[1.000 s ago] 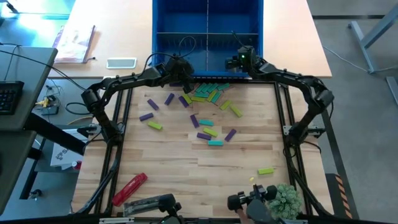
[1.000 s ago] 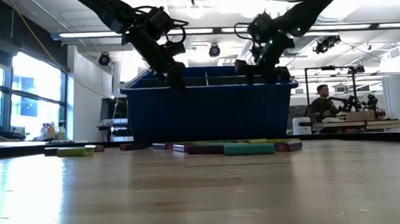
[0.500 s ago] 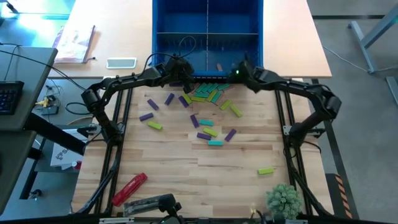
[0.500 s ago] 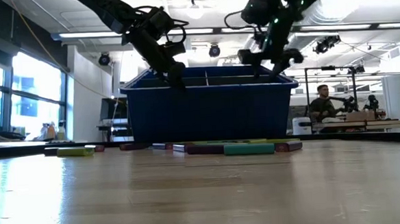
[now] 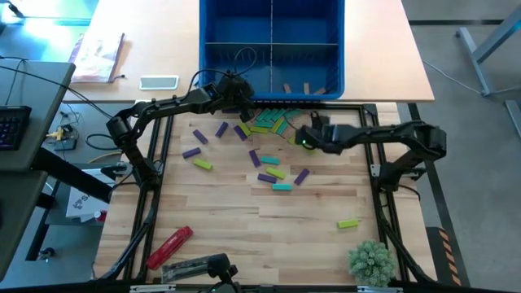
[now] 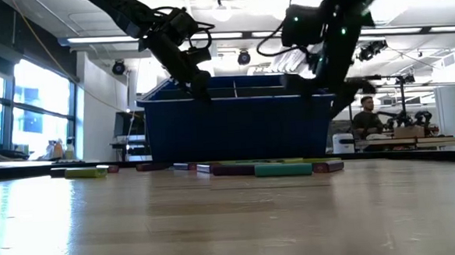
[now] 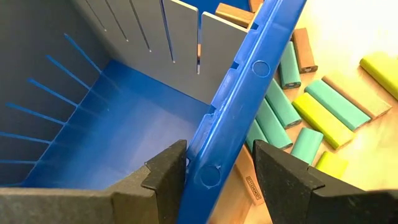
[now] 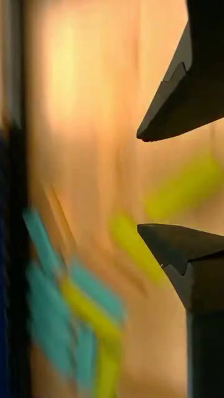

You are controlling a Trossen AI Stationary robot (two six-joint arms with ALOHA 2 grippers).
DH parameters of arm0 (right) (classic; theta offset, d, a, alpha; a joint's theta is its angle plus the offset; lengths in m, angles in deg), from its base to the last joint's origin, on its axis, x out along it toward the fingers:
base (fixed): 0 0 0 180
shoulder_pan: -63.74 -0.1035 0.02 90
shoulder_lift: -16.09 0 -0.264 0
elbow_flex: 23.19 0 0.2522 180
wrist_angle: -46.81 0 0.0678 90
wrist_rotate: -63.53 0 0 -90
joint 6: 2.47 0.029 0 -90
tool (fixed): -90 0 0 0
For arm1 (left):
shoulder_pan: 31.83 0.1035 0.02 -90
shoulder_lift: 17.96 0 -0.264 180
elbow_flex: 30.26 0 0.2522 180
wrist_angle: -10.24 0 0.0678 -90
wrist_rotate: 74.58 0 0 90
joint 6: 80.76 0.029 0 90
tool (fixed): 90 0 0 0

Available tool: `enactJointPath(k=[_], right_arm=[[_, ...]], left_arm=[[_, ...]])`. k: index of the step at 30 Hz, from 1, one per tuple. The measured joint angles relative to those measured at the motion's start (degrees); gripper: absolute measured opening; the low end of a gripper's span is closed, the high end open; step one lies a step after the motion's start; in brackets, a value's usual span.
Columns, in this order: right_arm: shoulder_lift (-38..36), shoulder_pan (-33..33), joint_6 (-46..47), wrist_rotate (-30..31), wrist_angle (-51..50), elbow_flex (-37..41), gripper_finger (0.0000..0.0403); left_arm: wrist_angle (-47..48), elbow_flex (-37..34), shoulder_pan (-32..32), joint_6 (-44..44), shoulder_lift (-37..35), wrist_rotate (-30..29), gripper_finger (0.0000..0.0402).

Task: Sort blocks

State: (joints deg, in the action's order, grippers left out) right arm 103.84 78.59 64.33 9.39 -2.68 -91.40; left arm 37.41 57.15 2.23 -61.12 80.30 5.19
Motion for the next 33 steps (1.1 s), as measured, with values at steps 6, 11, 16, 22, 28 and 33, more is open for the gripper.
enactJointPath(k=[6,11,16,22,28,33], right_arm=[[2.63,0.86,-2.99,-3.02,34.18,10.27,0.0215],[11.23,3.75,-5.37,-9.53,40.76,9.10,0.0215],[18.89,3.71,-11.68,-9.36,40.95,2.59,0.0211],[23.28,4.87,-15.76,-7.83,35.11,-3.08,0.0130],[23.52,4.59,-18.92,-5.71,36.28,-3.83,0.0016],[23.53,5.91,-20.14,-6.22,36.84,-3.83,0.0015]], left_arm=[[-0.02,0.00,-0.02,0.00,0.00,-0.01,0.0164],[-0.09,0.00,-0.04,0.00,0.00,-0.01,0.0164],[-0.13,0.00,-0.07,0.00,0.00,-0.03,0.0164],[-0.16,0.00,-0.07,0.00,0.00,0.02,0.0164],[-0.24,0.00,-0.07,0.00,0.00,0.03,0.0164],[-0.24,0.00,-0.07,0.00,0.00,0.03,0.0164]])
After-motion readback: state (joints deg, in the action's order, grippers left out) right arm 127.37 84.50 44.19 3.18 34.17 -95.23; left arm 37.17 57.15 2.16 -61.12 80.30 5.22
